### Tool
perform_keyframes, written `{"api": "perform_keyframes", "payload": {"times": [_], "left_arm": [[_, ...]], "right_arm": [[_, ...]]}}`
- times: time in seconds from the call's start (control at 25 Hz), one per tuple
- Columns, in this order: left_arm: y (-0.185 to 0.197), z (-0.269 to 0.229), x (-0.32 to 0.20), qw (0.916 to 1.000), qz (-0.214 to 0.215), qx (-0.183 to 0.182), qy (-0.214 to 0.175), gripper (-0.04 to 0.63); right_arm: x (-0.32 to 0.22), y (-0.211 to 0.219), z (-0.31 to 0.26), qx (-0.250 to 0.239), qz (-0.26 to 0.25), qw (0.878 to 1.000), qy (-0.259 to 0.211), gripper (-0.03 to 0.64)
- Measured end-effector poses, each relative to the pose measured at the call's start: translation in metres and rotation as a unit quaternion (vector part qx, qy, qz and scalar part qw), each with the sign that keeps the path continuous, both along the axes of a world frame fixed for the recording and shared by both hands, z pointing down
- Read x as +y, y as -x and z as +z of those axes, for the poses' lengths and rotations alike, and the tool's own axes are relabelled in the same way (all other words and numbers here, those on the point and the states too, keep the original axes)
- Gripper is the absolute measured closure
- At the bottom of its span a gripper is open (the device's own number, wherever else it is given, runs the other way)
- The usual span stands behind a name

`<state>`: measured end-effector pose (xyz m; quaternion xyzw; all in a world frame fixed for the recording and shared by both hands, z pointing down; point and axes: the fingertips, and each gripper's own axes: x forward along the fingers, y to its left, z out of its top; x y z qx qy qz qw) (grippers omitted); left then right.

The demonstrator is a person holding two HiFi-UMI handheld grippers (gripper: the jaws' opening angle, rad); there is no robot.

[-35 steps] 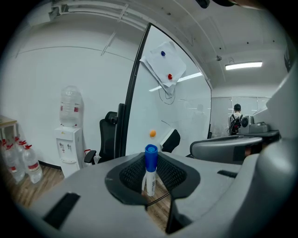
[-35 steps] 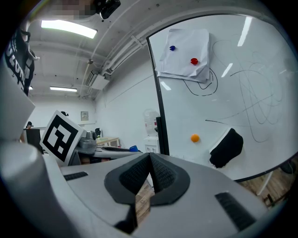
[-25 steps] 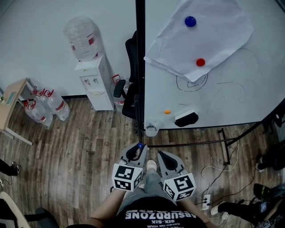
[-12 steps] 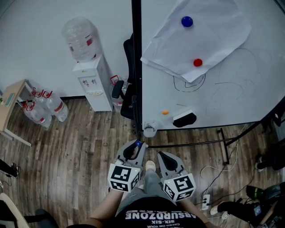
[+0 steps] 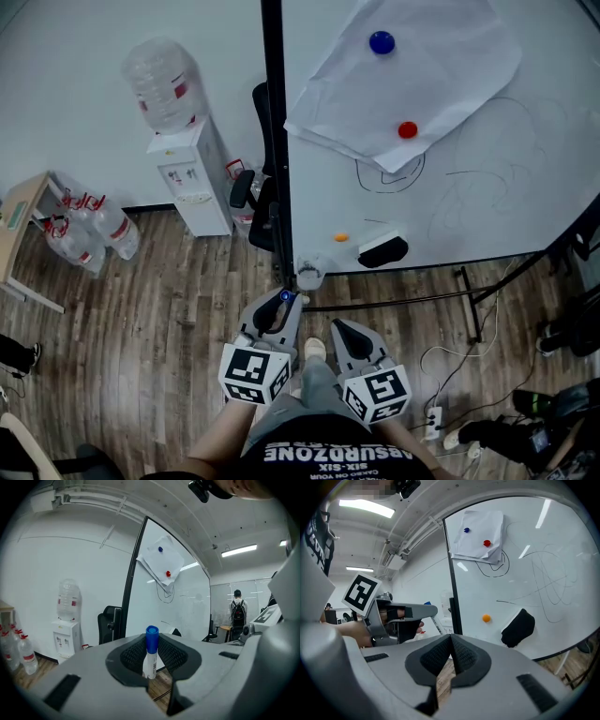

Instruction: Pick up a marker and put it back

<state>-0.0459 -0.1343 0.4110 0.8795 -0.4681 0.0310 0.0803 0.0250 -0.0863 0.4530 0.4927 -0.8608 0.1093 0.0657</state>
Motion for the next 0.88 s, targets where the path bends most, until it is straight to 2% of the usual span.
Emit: {"api": "perform_keyframes", "payload": {"times": [0.88], "left_arm": [[-0.013,-0.029,-0.031,0.9991,0.009,0.001,-0.041,0.517]], "right_arm": [[-0.016,-0.018,-0.001,0.006,0.02,1.0,0.0,0.62]]}}
